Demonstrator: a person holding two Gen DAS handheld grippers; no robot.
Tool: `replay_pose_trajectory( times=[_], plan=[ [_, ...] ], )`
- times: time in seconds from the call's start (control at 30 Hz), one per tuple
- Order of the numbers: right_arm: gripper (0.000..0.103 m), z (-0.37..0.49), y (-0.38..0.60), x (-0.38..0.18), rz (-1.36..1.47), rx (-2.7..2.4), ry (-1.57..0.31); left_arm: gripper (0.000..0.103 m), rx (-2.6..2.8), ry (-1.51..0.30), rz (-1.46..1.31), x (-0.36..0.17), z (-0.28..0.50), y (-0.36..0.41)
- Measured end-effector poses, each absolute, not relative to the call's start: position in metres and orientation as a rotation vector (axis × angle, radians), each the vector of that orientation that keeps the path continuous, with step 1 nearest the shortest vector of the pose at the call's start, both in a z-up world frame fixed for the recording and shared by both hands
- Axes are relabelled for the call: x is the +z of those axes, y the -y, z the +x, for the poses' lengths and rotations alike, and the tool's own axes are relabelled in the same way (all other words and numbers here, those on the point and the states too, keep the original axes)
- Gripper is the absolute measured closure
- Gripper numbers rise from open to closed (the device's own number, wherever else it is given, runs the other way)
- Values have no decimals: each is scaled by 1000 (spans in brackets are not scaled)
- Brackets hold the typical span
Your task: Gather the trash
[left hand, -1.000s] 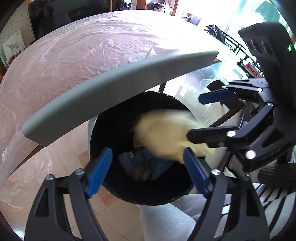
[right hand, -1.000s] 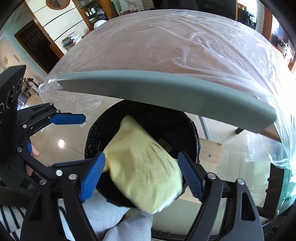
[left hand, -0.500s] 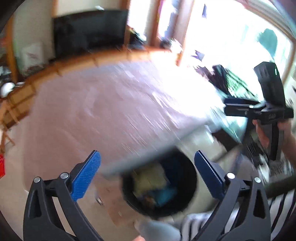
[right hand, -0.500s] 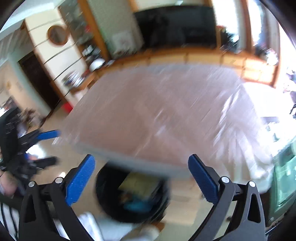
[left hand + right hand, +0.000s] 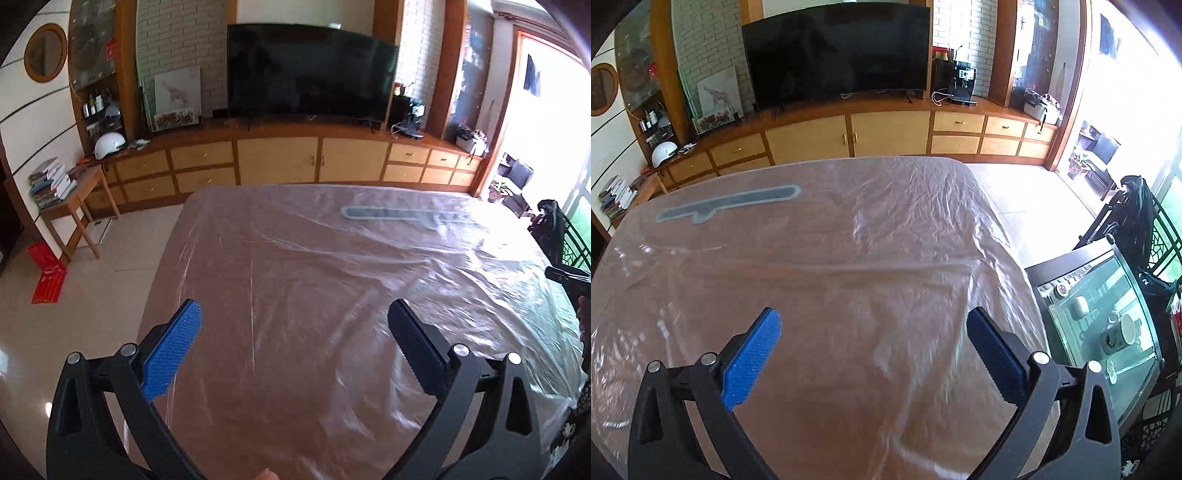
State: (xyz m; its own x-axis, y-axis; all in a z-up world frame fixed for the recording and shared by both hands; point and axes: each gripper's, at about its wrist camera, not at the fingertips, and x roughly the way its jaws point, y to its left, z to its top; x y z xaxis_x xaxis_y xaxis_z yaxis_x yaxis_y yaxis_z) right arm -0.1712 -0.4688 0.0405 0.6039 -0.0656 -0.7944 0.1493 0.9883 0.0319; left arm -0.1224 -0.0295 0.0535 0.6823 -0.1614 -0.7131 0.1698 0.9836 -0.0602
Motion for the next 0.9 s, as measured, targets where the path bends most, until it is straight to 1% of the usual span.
replay_pose_trajectory(
  times=[0.27,0.43,0.6,0.7,0.9],
  plan=[
    [4,-134,492,13,163,-185,-936,2,-144,-877,-38,30,-75,25],
    [4,-129,489,5,121,-197,-952,2,-126,-888,-16,22,-60,27],
    [4,-121,486,8,108,-191,-958,2,-113,-934,-17,14,-44,24],
    [4,-121,486,8,110,-198,-959,1,-75,-953,35,11,-41,30],
    [4,-120,486,8,110,-198,-959,1,-75,-956,32,11,-42,30]
  ],
)
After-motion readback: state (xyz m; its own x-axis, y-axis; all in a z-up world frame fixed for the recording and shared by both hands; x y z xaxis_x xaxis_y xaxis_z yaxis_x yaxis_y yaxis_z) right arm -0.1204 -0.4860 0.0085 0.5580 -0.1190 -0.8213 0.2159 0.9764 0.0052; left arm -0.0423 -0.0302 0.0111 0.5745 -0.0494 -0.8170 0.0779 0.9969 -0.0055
